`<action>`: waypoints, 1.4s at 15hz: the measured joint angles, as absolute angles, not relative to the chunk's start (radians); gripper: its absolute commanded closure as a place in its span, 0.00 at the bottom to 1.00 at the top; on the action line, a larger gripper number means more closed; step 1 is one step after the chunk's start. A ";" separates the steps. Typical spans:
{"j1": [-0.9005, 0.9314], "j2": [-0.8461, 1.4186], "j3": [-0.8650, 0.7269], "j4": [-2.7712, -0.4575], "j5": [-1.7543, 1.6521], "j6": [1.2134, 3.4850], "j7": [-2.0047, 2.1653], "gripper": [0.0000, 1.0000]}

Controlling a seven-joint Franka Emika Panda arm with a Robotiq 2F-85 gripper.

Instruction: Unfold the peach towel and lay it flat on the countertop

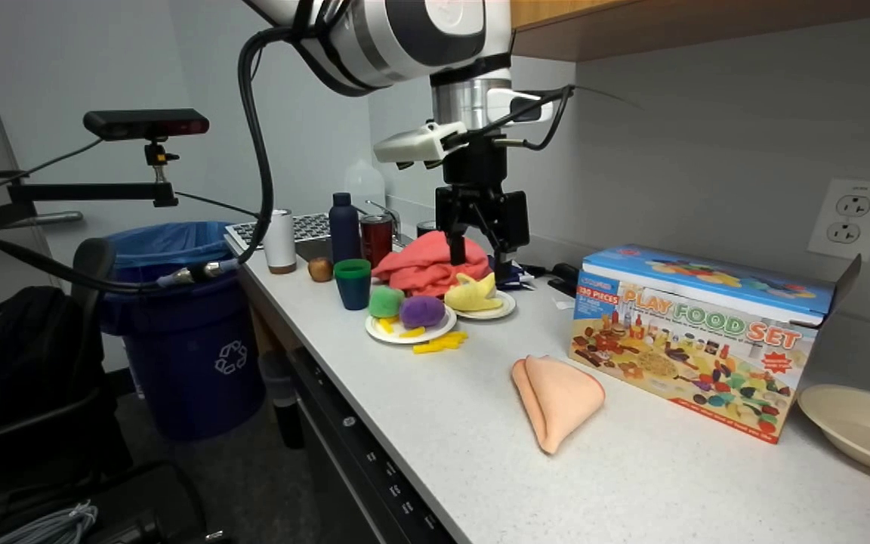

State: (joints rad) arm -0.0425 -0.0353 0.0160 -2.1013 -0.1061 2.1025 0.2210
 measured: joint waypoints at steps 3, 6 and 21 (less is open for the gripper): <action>-0.042 -0.035 0.016 -2.099 -0.106 2.103 0.221 0.00; -0.042 -0.034 0.016 -2.101 -0.109 2.104 0.220 0.00; -0.041 0.263 -0.009 -1.909 -0.169 2.211 0.193 0.00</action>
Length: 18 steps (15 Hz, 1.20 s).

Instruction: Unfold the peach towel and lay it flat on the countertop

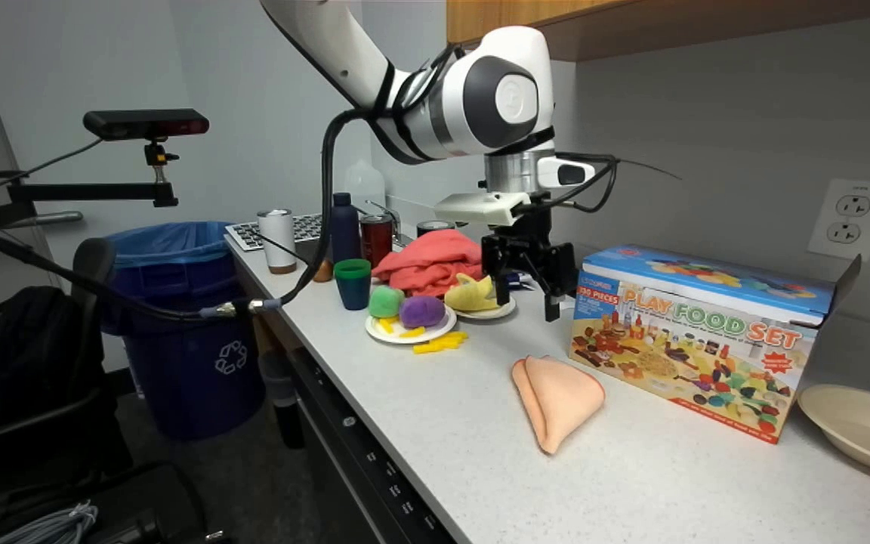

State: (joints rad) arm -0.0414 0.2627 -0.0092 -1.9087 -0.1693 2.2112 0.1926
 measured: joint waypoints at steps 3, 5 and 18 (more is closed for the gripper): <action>-0.041 0.316 -0.028 -1.877 -0.188 2.210 0.192 0.00; -0.041 0.325 -0.029 -1.867 -0.189 2.210 0.192 0.00; -0.042 0.436 -0.044 -1.846 -0.154 2.324 0.190 0.29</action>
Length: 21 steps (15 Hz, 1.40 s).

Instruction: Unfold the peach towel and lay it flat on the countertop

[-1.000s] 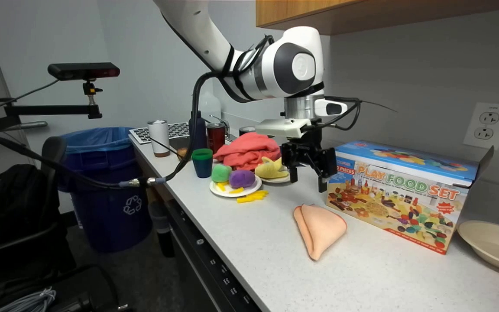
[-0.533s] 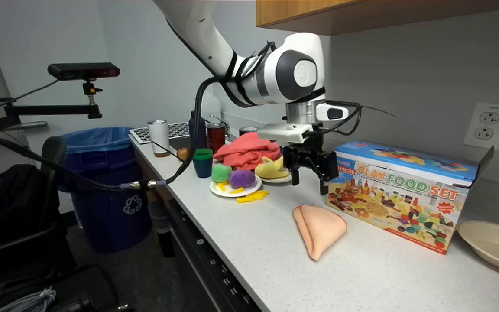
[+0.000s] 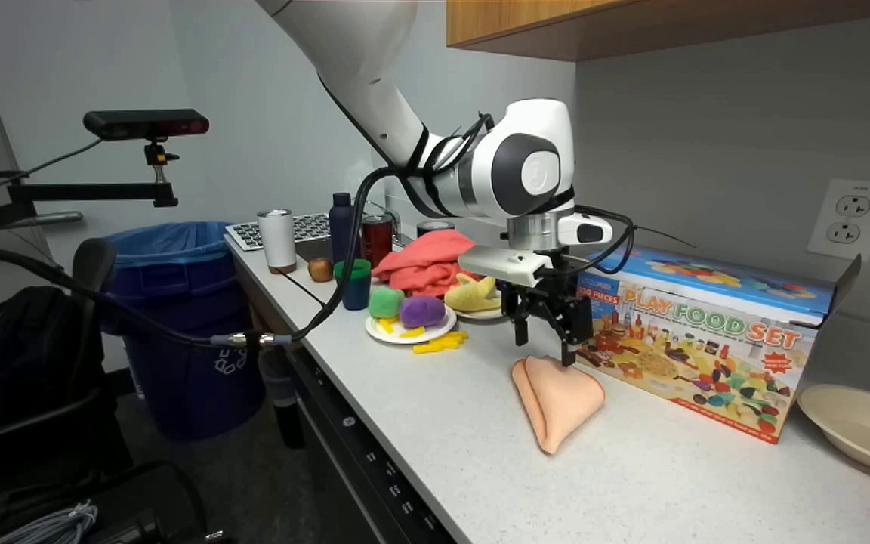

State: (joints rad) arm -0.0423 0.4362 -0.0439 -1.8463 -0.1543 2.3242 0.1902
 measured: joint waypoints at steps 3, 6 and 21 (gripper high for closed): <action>-0.045 0.458 -0.048 -1.826 -0.121 2.324 0.190 0.48; -0.049 0.468 -0.051 -1.813 -0.097 2.324 0.190 0.73; -0.032 0.489 -0.061 -1.802 -0.088 2.317 0.189 0.13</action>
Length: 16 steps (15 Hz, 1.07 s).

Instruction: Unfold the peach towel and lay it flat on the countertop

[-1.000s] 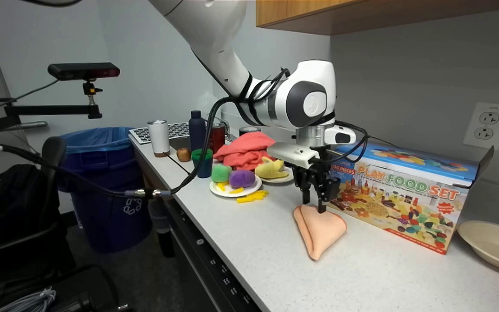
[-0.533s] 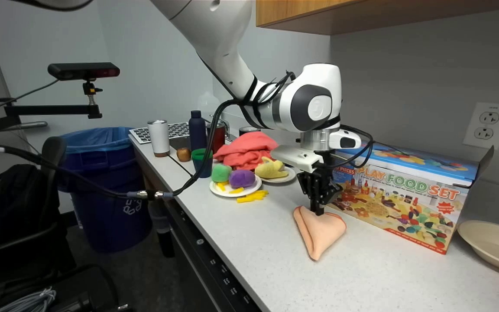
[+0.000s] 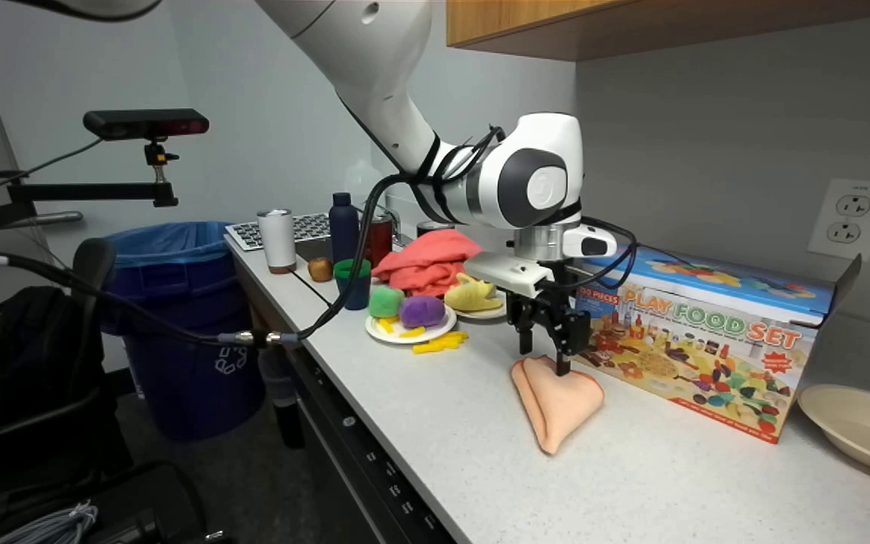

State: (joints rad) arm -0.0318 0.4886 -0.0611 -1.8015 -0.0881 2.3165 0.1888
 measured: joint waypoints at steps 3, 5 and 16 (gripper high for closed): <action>-0.028 0.489 -0.061 -1.802 -0.088 2.316 0.189 0.43; -0.028 0.489 -0.062 -1.802 -0.088 2.316 0.189 0.60; -0.028 0.488 -0.067 -1.802 -0.089 2.316 0.192 0.99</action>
